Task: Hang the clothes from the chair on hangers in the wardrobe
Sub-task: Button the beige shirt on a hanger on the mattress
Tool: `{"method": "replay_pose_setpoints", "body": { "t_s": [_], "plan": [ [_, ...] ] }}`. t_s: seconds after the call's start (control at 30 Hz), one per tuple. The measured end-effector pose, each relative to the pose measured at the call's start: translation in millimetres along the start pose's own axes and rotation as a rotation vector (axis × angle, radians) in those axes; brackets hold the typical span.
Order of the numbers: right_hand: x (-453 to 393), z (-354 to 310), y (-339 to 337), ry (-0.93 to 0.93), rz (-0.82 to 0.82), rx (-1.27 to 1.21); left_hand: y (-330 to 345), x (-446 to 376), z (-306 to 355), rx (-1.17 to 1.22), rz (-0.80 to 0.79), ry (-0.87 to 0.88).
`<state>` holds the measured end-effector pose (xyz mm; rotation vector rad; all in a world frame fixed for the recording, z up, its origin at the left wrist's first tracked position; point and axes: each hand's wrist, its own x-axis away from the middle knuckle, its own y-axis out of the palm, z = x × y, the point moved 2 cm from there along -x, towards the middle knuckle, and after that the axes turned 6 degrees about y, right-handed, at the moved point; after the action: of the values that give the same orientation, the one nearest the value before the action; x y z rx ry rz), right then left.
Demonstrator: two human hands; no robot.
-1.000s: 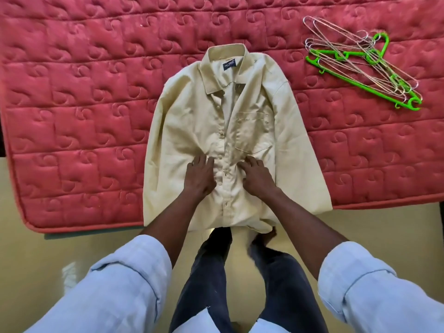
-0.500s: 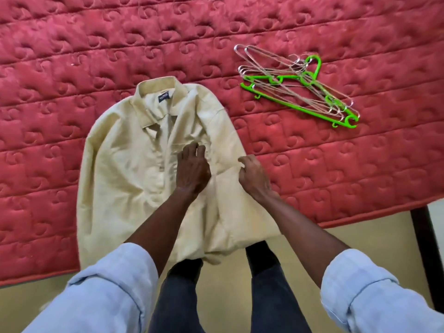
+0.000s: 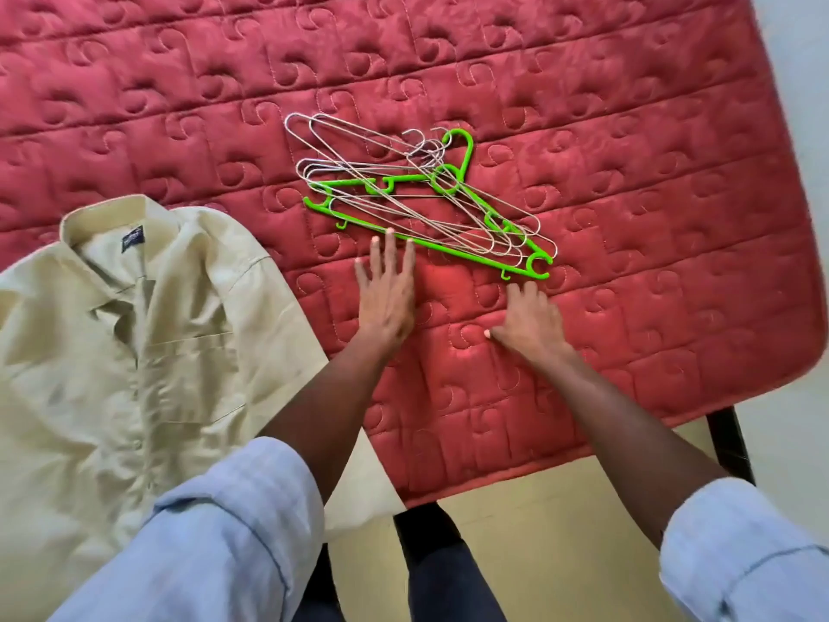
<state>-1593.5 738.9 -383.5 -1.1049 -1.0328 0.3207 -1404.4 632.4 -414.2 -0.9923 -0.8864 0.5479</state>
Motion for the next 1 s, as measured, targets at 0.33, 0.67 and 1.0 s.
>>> {"method": "replay_pose_setpoints", "body": {
  "t_s": [0.33,0.67,1.0],
  "plan": [
    [-74.5,-68.5,-65.4,-0.101,0.473,-0.289,1.9,-27.9,-1.7,0.015,-0.251,-0.089],
    [-110.0,-67.8,-66.1,-0.058,0.34,-0.33,0.6,-29.2,1.1,0.021,-0.272,-0.109],
    [-87.1,-80.7,-51.1,-0.176,0.561,-0.071,-0.5,-23.1,-1.7,0.044,-0.27,-0.083]
  ]
}}
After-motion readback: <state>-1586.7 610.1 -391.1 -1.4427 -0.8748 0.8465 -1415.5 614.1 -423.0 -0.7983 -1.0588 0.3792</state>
